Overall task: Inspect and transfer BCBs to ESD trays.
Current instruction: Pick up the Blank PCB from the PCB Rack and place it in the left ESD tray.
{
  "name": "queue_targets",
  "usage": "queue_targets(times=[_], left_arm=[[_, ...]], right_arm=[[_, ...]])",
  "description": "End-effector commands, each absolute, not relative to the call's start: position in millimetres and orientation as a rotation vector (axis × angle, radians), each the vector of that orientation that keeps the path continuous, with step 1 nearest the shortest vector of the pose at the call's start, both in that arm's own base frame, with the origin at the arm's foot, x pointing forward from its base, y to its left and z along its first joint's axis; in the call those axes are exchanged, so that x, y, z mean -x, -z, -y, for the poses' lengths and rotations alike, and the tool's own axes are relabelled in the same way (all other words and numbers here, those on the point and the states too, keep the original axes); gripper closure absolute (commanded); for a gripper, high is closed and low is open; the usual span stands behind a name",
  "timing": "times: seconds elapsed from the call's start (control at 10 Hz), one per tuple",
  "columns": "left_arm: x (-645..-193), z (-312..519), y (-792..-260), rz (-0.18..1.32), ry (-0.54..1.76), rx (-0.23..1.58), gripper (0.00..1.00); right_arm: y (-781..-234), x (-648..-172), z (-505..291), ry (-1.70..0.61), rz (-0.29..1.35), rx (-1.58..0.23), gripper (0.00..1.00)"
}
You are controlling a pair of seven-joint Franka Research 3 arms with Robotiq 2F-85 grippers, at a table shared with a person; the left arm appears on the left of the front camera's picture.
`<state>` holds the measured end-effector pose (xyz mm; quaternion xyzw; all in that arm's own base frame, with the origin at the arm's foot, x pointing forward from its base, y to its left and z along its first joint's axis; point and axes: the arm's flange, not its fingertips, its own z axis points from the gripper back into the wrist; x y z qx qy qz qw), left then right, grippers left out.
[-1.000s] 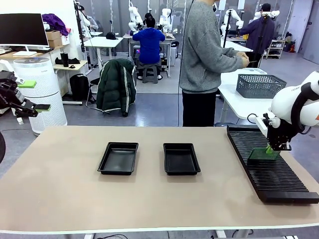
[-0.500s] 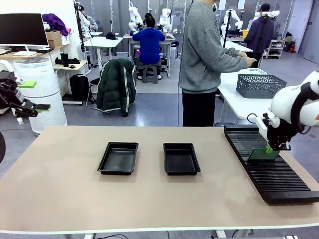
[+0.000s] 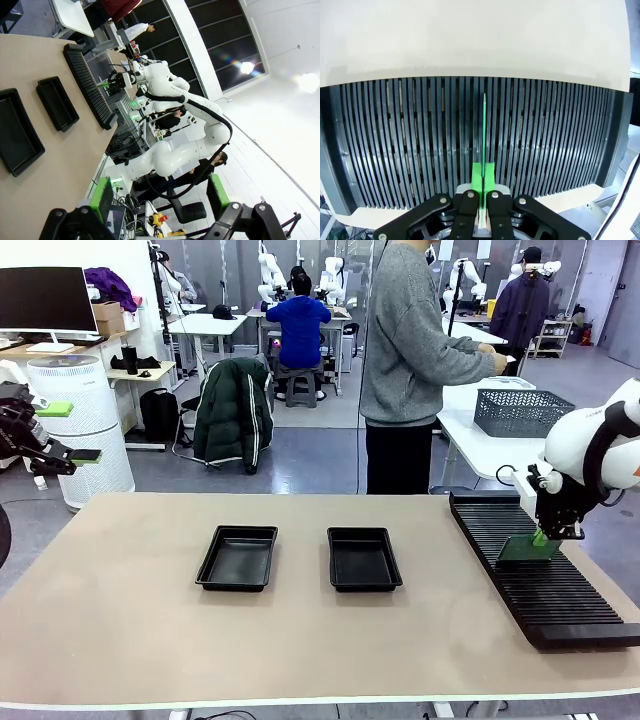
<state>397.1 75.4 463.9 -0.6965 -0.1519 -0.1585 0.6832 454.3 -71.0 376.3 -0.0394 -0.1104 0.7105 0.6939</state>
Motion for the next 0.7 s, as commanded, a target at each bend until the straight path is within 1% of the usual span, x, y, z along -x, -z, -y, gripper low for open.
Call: queue_targets(times=[0.0, 0.3, 0.6], left_arm=[[-396, -74, -465, 0.355, 0.348, 1.557, 0.00], [-396, -74, -465, 0.355, 0.348, 1.557, 0.00], [-396, -74, -465, 0.355, 0.348, 1.557, 0.00]], right_arm=[[-401, -458, 67, -1.552, 0.189, 0.053, 0.98], [-443, -464, 65, -1.520, 0.153, 0.021, 0.98], [-505, -457, 54, -1.471, 0.108, 0.018, 0.98]])
